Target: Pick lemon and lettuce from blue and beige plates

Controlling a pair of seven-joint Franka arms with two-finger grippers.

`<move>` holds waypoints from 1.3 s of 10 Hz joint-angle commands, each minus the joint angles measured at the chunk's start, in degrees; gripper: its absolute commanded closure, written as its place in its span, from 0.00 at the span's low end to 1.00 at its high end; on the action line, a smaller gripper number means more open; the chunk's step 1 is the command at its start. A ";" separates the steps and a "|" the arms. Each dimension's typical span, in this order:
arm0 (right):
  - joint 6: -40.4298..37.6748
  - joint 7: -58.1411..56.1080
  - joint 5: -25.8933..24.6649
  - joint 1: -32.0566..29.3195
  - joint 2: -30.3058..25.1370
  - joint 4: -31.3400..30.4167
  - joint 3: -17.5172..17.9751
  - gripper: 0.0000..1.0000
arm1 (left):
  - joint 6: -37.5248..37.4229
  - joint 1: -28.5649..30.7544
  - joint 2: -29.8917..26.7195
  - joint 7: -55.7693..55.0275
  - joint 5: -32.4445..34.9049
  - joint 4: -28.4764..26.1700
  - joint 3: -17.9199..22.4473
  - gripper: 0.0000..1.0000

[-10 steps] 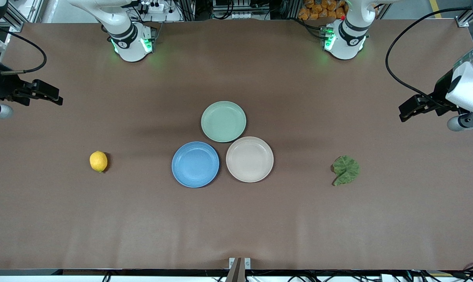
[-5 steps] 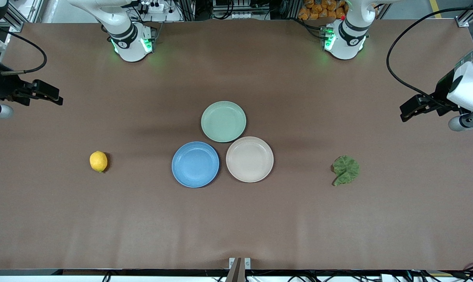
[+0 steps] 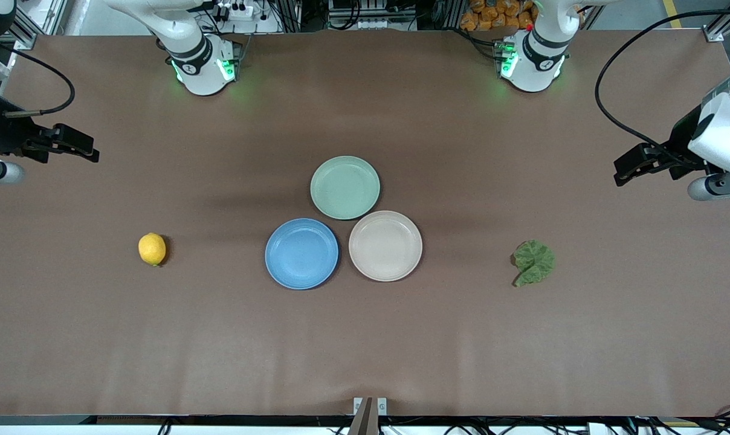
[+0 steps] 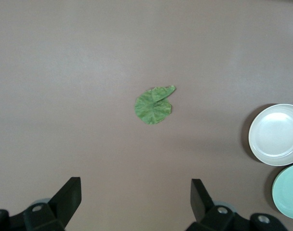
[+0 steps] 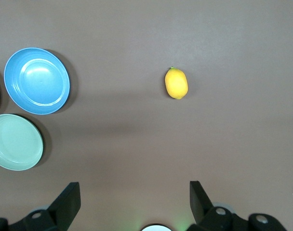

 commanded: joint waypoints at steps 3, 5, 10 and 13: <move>1.27 0.48 -1.13 0.32 -1.26 -1.16 0.16 0.00 | -0.07 0.05 -1.25 2.58 -1.27 -0.60 0.46 0.00; 1.27 0.48 -2.97 0.94 -1.26 -1.16 0.33 0.00 | -0.07 0.05 -1.25 2.76 -0.74 -0.42 0.54 0.00; 1.27 0.48 -2.98 0.94 -1.09 -1.07 0.16 0.00 | -0.07 0.14 -1.16 4.69 -0.74 -0.34 1.69 0.00; 1.10 0.48 -2.98 0.41 -0.83 -0.72 0.07 0.00 | -0.07 0.14 -1.16 4.78 -0.83 -0.34 2.04 0.00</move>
